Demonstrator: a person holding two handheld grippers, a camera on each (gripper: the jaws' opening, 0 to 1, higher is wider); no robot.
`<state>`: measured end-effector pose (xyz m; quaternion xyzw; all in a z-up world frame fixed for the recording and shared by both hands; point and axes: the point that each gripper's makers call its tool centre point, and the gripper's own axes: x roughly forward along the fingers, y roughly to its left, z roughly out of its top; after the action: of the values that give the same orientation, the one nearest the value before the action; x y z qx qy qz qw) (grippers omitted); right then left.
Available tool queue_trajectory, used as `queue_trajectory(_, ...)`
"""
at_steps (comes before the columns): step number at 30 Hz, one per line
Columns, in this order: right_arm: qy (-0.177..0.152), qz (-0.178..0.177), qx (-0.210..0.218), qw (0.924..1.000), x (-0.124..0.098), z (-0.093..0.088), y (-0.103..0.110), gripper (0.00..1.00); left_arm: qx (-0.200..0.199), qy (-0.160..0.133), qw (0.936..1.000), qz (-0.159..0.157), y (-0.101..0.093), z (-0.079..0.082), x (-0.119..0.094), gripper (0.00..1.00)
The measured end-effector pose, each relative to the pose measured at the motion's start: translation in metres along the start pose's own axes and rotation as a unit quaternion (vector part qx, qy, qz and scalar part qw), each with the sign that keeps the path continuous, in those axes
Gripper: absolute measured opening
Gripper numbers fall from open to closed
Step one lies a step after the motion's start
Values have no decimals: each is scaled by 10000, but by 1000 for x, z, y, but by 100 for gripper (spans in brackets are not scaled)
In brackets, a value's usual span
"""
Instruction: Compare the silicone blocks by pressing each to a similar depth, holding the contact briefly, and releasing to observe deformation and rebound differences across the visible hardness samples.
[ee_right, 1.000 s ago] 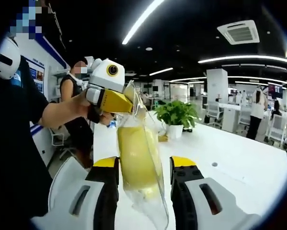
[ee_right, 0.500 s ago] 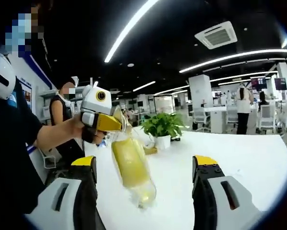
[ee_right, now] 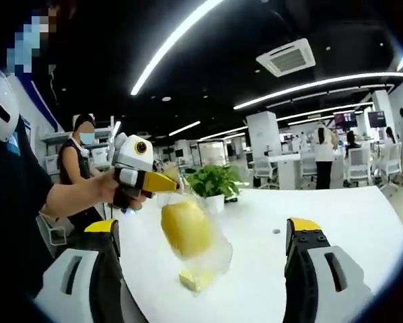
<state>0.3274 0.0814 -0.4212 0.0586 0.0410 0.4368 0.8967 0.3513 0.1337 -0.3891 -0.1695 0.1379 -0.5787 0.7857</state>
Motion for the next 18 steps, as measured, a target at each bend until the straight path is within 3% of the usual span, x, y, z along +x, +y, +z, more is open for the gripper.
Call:
queue_trajectory(11,237,-386,-123,9989,-30,-14,-8,96,-250,37,9997,57,10,-13,8,0)
queue_trajectory(18,427,-639,75,9970,-54,-33,-14,96,-380,144,9991,71,15,-28,14,0)
